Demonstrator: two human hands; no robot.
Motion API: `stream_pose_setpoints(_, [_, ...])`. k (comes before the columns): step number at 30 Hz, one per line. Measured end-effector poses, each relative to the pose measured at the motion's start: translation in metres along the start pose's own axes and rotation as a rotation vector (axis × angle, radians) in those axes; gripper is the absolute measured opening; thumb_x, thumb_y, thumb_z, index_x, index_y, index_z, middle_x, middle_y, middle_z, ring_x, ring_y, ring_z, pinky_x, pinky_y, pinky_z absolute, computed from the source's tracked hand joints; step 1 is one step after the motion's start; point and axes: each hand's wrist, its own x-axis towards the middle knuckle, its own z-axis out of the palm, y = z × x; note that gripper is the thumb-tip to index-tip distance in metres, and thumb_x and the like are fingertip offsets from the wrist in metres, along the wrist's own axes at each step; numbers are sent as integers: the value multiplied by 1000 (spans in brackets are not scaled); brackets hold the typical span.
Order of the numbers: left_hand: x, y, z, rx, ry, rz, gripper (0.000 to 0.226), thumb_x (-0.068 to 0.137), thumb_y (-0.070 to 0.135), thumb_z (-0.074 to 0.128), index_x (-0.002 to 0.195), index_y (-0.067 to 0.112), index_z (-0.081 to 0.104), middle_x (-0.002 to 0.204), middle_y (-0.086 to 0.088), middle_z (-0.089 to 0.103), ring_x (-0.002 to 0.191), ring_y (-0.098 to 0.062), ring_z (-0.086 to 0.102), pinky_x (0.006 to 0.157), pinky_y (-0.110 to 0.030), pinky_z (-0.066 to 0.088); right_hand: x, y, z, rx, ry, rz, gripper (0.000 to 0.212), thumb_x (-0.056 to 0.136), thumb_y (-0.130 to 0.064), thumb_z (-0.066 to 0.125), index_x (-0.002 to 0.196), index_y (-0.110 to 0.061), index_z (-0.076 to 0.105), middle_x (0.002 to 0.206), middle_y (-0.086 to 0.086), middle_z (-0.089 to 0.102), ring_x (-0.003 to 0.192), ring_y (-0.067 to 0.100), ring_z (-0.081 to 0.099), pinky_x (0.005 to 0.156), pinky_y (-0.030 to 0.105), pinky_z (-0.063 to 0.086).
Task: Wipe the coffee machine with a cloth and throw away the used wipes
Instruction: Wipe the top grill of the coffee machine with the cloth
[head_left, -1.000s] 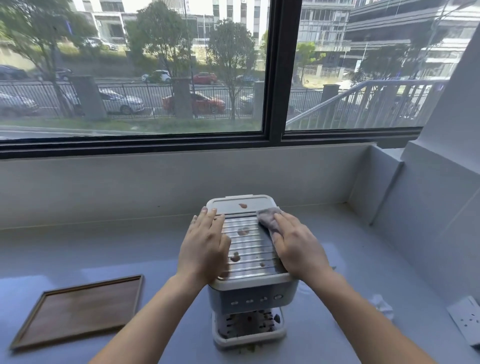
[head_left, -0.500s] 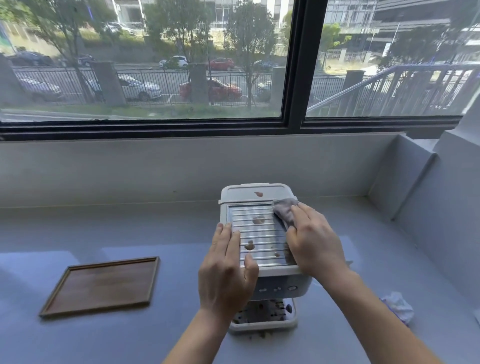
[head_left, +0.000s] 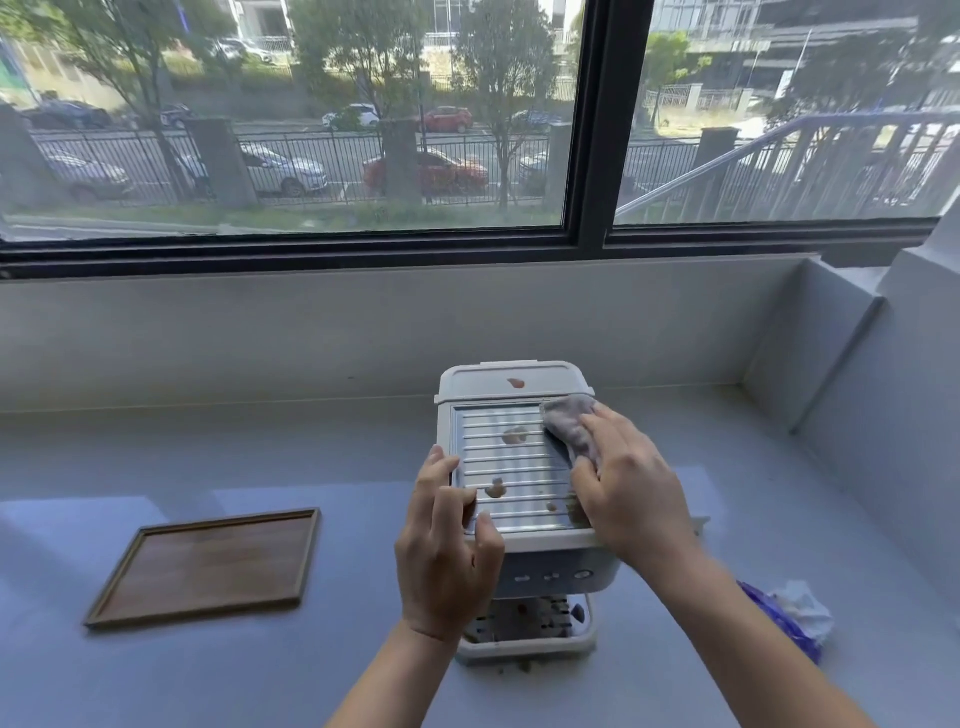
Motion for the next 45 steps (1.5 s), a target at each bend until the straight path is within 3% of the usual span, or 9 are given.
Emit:
stream_pose_setpoints(2, [-1,-3,1,28,3,45,5,87,16,44,92,15,45,123,-17,62,131,-33,52,88,-31,51,-23,3,-5,-83,46,-48,26,85,-21,54,111,-20,60,131,0,58,115,24,55,82,32,48])
stream_pose_setpoints(5, [0,-7,2,54,-8,126,4,91,13,42,90,14,46,117,-18,64,131,-36,52,96,-36,51,-31,6,-9,-136,73,-88,10,80,-25,53,85,-23,44,102,-7,52,87,20,48,60,28,36])
stream_pose_setpoints(10, [3,-9,0,64,-19,204,16,95,13,38,88,7,49,106,-23,63,115,-40,58,97,-52,49,-3,2,-8,45,-16,-11,9,87,-15,59,94,-20,54,121,-8,60,110,22,52,73,28,35])
stream_pose_setpoints(16, [4,-13,1,86,-25,225,21,96,16,38,86,4,52,106,-21,63,113,-40,58,95,-50,49,-41,11,-10,6,62,-317,32,93,-27,55,123,-23,66,130,-8,61,126,15,50,105,23,36])
stream_pose_setpoints(20, [4,-13,-1,111,-46,239,25,95,15,39,83,1,56,105,-21,63,113,-41,58,95,-49,49,-27,11,-6,115,139,-140,25,87,-9,67,108,-20,75,120,-5,69,120,17,58,100,27,43])
stream_pose_setpoints(26, [6,-13,-3,106,-53,233,23,95,17,38,84,3,53,106,-20,62,113,-40,58,94,-49,49,-52,13,0,127,176,-444,22,88,-23,58,102,-19,75,115,-7,68,112,15,60,96,33,49])
stream_pose_setpoints(32, [5,-10,-3,116,-41,210,37,98,20,34,81,-1,59,107,-20,63,116,-40,58,94,-49,50,-28,3,-2,120,198,-293,12,86,-25,64,91,-24,75,104,-12,70,102,9,60,85,31,52])
stream_pose_setpoints(37, [6,-8,-2,108,-25,200,27,92,11,39,79,-2,59,106,-19,62,115,-39,58,93,-47,50,-43,9,12,62,233,-585,10,91,-27,65,87,-19,71,100,-8,67,92,18,60,80,34,48])
stream_pose_setpoints(45, [5,-10,0,81,-21,178,21,89,11,42,79,-2,57,107,-20,61,116,-39,57,94,-46,49,-14,-17,6,49,124,-286,25,88,-38,55,68,-24,58,75,-13,58,77,14,51,68,33,46])
